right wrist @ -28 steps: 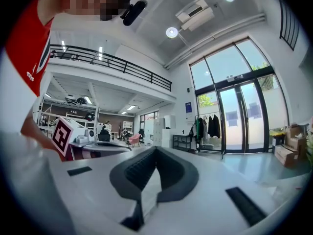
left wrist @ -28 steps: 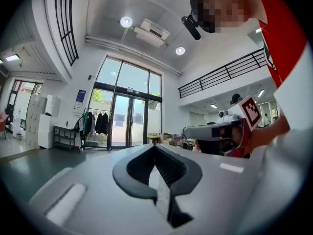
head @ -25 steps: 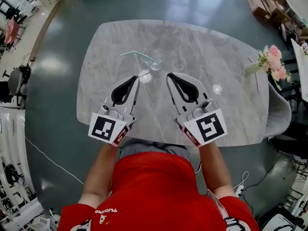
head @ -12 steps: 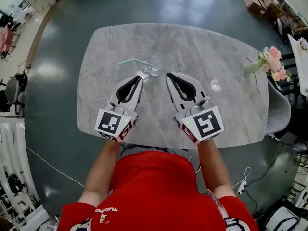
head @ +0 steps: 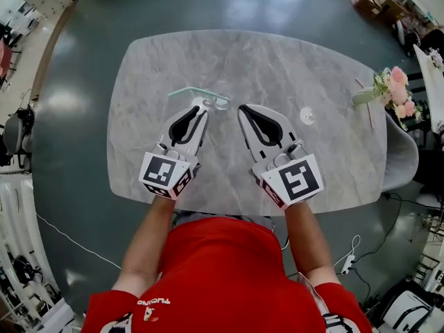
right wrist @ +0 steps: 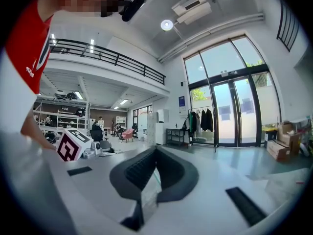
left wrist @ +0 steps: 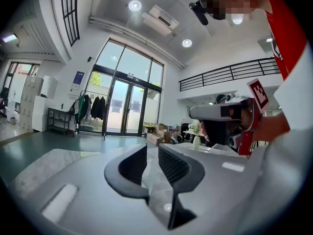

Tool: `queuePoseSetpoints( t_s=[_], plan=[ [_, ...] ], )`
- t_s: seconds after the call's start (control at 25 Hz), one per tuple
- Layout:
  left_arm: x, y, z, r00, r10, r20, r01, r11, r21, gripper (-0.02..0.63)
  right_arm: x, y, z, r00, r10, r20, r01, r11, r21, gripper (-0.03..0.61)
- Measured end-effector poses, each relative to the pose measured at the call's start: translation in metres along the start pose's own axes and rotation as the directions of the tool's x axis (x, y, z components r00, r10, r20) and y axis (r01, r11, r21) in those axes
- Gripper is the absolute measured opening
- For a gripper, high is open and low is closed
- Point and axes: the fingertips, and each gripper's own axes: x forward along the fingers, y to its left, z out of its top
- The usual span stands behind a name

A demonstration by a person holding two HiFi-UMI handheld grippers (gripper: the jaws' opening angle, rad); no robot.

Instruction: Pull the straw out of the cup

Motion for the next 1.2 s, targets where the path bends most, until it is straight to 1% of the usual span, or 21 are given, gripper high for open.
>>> queuePoseSetpoints(
  t_s=[0.2,0.44,0.56,0.8,0.96,1.2],
  plan=[
    [0.01,0.011,-0.018,0.999,0.012,-0.036,-0.014,0.998,-0.055,0.085,0.0,-0.005,-0.002,1.0,-0.011,-0.006,0.012,1.0,0.003,0.0],
    [0.022,0.023,-0.039,0.997,0.028,-0.078,-0.037,0.993,-0.113,0.154,-0.002,-0.011,-0.006,1.0,-0.027,-0.015,0.027,1.0,0.009,0.0],
    [0.028,0.029,-0.048,0.995,0.028,-0.094,-0.042,0.988,-0.149,0.176,-0.004,-0.012,-0.009,0.999,-0.034,-0.026,0.034,0.999,0.012,0.0],
    [0.04,0.043,-0.059,0.995,0.025,-0.099,-0.047,0.971,-0.235,0.213,-0.007,-0.017,-0.017,0.998,-0.05,-0.046,0.051,0.998,0.023,0.0],
    [0.047,0.05,-0.066,0.994,0.029,-0.106,-0.056,0.964,-0.259,0.224,-0.01,-0.02,-0.022,0.996,-0.057,-0.062,0.059,0.998,0.027,0.0],
    [0.06,0.055,-0.066,0.995,0.027,-0.097,-0.052,0.962,-0.267,0.229,-0.016,-0.022,-0.031,0.994,-0.068,-0.085,0.071,0.997,0.036,0.0]
  ],
)
